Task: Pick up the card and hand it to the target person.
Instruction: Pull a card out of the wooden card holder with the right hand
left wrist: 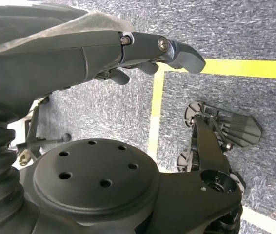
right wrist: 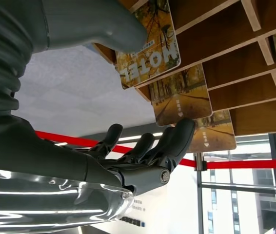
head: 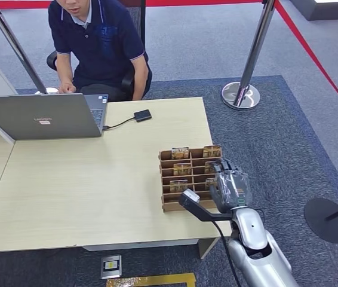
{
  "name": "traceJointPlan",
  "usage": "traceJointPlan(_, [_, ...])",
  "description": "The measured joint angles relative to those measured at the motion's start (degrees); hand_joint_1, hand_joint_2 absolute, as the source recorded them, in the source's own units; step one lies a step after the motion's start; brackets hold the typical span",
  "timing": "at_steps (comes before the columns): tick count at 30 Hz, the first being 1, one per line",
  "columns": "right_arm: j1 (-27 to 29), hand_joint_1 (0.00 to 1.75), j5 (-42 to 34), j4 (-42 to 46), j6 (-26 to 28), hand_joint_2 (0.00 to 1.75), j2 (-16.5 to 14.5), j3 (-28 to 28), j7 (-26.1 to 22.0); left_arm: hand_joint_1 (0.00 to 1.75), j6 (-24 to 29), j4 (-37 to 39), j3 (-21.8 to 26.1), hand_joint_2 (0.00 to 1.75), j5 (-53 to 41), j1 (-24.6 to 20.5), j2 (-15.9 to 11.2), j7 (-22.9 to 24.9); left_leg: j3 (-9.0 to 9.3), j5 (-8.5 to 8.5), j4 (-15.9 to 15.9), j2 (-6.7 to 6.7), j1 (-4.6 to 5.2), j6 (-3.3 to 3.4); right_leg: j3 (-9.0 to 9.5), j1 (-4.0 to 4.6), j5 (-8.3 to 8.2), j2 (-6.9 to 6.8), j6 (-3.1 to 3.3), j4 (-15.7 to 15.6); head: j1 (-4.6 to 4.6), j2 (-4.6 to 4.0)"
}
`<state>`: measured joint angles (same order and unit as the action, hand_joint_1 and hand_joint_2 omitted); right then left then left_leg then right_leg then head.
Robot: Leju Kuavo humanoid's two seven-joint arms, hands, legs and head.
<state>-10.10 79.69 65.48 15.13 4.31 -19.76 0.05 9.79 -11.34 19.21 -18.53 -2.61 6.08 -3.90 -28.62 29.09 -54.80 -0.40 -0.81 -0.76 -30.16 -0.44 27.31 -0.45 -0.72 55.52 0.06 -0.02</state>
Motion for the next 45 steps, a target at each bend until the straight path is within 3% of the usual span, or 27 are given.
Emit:
traceJointPlan(4, [-0.07, 0.77, -0.01, -0.48, 0.46, 1.75, -0.13, 0.04, 0.18, 0.00, -0.02, 0.00, 0.00, 1.75, -0.21, 0.00, 0.00, -0.10, 0.01, 0.00, 0.00, 0.00, 0.00, 0.00, 0.00, 0.00, 0.00, 0.00, 0.00, 0.00, 0.00, -0.01])
traceJointPlan(7, [-0.13, 1.01, 0.11, -0.49, 0.69, 1.75, -0.25, 0.09, 0.42, 0.00, -0.09, 0.00, 0.00, 1.75, -0.42, 0.00, 0.00, -0.15, 0.02, 0.00, 0.00, 0.00, 0.00, 0.00, 0.01, 0.00, 0.00, 0.00, 0.00, 0.00, 0.00, -0.01])
traceJointPlan(8, [-0.15, 1.02, 0.20, -0.48, 0.75, 1.75, -0.28, 0.12, 0.51, 0.00, -0.14, 0.00, 0.00, 1.75, -0.51, 0.00, 0.00, -0.15, 0.02, 0.00, 0.00, 0.00, 0.00, 0.00, 0.01, 0.00, 0.00, 0.00, 0.00, 0.00, -0.01, -0.01])
traceJointPlan(13, [-0.21, 0.79, 0.48, -0.46, 0.95, 1.75, -0.36, 0.46, 0.66, 0.00, -0.31, 0.00, 0.00, 1.75, -0.79, -0.01, 0.00, -0.15, 0.07, 0.00, 0.00, 0.00, 0.00, 0.00, 0.05, 0.00, 0.00, 0.00, 0.00, -0.01, -0.01, -0.01])
traceJointPlan(33, [-1.09, 0.77, 1.36, -0.50, 1.07, 1.75, -0.49, 0.63, 0.52, 0.00, -0.65, 0.00, 0.02, 1.75, -1.23, -0.01, 0.00, -0.17, 0.13, 0.00, 0.00, 0.00, 0.00, 0.00, 0.12, 0.00, 0.00, 0.00, 0.00, 0.00, 0.00, -0.01])
traceJointPlan(45, [-3.09, 0.67, 1.68, -0.78, 1.01, 1.75, 0.38, 0.62, -0.52, 0.00, -0.76, 0.00, 0.68, 1.75, -1.17, -0.17, 0.06, -0.32, 0.12, 0.00, 0.00, 0.00, 0.00, 0.00, 0.11, 0.00, -0.01, 0.00, -0.01, 0.00, 0.00, 0.00])
